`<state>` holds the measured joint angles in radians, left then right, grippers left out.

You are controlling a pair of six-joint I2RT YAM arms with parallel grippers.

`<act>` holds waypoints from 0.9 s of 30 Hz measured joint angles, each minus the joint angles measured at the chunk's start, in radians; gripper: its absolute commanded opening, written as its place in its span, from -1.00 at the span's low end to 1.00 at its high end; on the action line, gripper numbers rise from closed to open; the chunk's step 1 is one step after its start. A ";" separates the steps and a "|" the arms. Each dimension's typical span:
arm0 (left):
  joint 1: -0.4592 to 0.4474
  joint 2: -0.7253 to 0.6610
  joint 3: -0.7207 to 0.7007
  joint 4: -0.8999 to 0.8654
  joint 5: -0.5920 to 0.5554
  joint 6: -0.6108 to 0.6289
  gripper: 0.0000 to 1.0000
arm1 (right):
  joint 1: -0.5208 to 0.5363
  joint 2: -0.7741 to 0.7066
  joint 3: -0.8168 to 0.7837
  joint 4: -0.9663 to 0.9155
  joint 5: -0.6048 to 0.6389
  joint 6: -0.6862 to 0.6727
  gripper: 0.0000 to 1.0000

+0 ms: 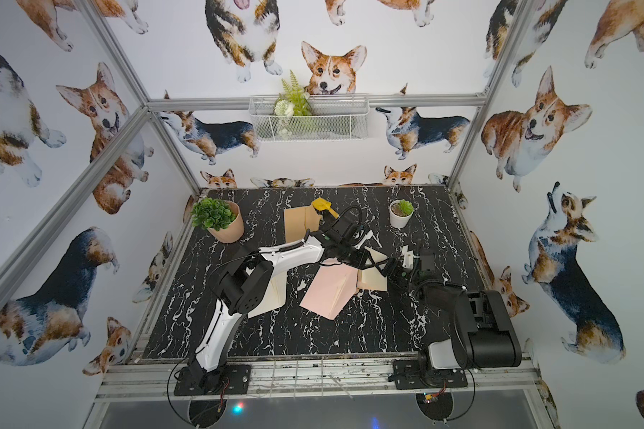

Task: Take the letter paper out of the envelope
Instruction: Unfold the letter paper at the center of the board.

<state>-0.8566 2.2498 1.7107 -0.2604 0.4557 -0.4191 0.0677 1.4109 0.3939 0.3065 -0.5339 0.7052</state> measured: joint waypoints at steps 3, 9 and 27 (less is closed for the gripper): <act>-0.001 0.002 0.010 0.005 0.013 -0.004 -0.40 | 0.003 -0.018 -0.003 -0.014 0.002 0.000 0.47; -0.003 0.032 0.056 0.008 0.032 -0.010 -0.82 | 0.003 -0.115 -0.008 -0.137 0.031 0.000 0.47; -0.060 -0.130 0.148 -0.269 -0.136 0.343 -1.00 | -0.177 -0.544 0.072 -0.536 -0.036 -0.117 0.45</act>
<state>-0.9169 2.1201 1.8587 -0.5293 0.3199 -0.0757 -0.1093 0.8673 0.4656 -0.2295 -0.5697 0.5884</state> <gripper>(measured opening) 0.049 0.724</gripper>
